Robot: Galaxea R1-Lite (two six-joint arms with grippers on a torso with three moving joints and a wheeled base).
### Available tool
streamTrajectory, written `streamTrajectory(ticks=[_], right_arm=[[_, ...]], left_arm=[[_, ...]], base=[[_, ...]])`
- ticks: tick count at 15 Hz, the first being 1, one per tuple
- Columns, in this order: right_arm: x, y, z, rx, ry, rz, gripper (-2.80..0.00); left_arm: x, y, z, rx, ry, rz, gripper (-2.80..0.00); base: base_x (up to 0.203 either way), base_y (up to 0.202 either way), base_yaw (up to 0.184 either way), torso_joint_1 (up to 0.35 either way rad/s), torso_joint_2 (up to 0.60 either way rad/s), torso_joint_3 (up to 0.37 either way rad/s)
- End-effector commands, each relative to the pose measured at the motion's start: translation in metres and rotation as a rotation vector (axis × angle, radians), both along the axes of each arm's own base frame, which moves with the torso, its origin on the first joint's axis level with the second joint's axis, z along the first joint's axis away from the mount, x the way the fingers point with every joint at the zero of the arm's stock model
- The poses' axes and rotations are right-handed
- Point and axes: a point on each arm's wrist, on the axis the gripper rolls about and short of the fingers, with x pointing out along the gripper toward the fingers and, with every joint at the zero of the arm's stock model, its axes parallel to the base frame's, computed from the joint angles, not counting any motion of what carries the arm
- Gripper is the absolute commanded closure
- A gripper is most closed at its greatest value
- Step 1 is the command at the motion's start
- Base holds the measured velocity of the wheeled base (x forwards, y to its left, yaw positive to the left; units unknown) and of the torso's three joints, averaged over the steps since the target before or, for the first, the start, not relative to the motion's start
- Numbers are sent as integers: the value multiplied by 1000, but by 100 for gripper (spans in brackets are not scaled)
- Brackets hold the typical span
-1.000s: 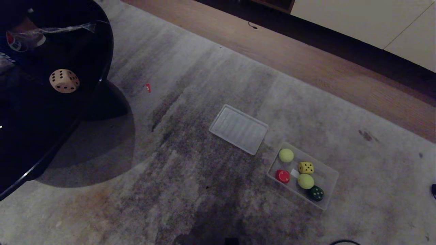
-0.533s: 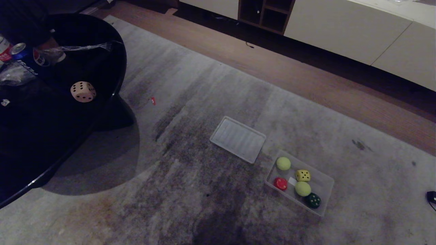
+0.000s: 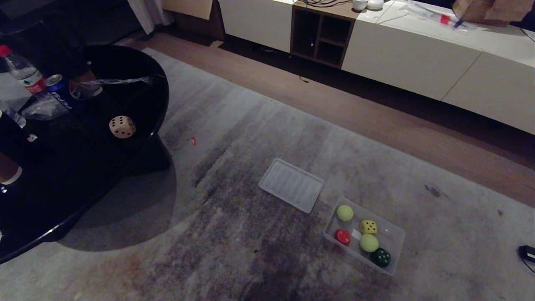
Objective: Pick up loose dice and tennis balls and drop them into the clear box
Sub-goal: Pick up toys out of the box
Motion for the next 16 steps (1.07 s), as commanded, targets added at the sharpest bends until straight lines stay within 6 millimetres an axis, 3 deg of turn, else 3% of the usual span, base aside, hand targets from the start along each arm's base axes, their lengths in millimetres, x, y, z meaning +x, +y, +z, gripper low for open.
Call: streamTrajectory(ticks=[1,16], right_arm=[[1,0,-3,0,11,0,0],[1,0,-3,0,12,0,0]], left_arm=[[0,0,0,-1,2,1,0],[0,0,0,-3,2,1,0]], base=[[0,0,0,-2,-2,202],[0,0,0,3,1,202]])
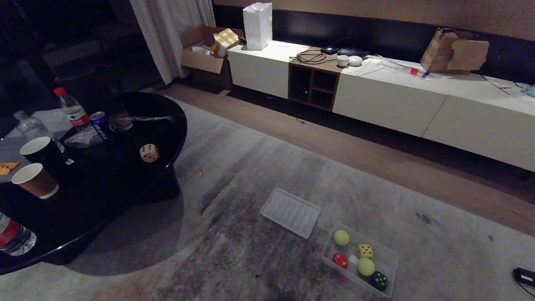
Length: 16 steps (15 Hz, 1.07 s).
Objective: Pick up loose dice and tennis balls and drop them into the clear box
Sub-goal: Pick up toys out of the box
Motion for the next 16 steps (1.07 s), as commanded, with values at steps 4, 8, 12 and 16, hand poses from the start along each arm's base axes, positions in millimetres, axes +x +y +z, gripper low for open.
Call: streamTrajectory(ticks=[4,8,12,16], right_arm=[[1,0,-3,-7,10,1,0],[1,0,-3,2,10,1,0],[1,0,-3,5,11,-2,0],[1,0,-3,5,10,-1,0]], left_arm=[[0,0,0,0,2,1,0],[0,0,0,4,4,1,0],[0,0,0,6,4,1,0],[0,0,-1,6,3,1,0]], base=[[0,0,0,1,2,202],[0,0,0,1,1,106],[0,0,0,0,0,0],[0,-2,64,2,1,3]])
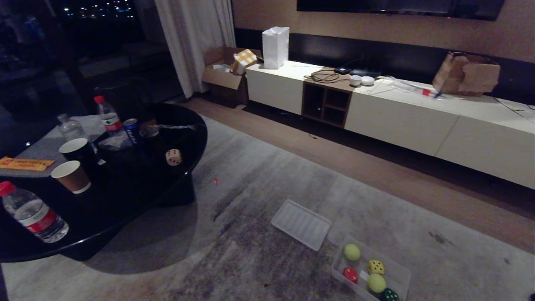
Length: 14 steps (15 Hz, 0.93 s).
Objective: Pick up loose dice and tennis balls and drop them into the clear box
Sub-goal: Pick up toys out of the box
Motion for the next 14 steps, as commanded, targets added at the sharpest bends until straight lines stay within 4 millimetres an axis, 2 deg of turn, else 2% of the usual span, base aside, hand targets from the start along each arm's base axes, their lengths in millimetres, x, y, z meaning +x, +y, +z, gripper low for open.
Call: streamTrajectory(ticks=[1,14], right_arm=[[1,0,-3,0,10,0,0],[1,0,-3,0,11,0,0]], left_arm=[[0,0,0,-1,1,1,0],[0,0,0,-3,3,1,0]], base=[[1,-9,166,2,-2,7],[0,-8,162,3,3,4]])
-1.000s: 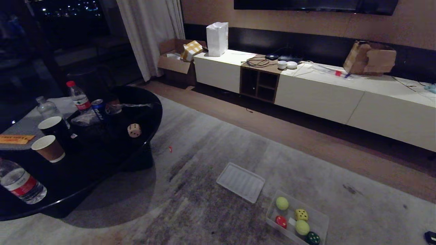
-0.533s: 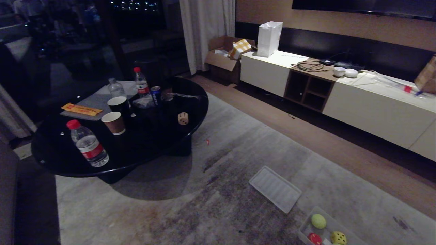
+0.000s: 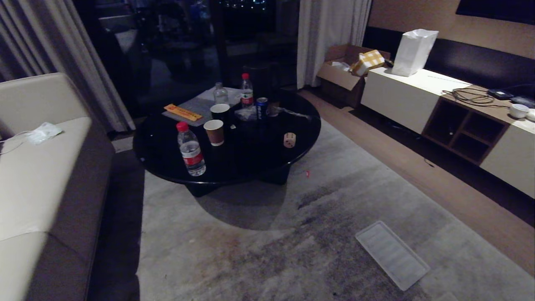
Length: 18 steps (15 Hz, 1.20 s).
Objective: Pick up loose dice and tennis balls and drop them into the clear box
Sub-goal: Pick up toys out of the box
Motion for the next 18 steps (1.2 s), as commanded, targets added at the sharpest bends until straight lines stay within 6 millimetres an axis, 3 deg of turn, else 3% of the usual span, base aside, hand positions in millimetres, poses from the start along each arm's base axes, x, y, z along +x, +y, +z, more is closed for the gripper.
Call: streamTrajectory(ticks=[1,4,11,18], right_arm=[[1,0,-3,0,10,0,0],[1,0,-3,0,10,0,0],[1,0,-3,0,8,0,0],[1,0,-3,0,10,0,0]], left_arm=[[0,0,0,-1,3,0,0],[0,0,0,-1,3,0,0],[0,0,0,-4,1,0,0],[0,0,0,-4,1,0,0]], base=[[0,-4,160,2,-1,2],[1,-3,101,2,1,0],[0,0,0,0,0,0],[172,0,0,3,1,3]])
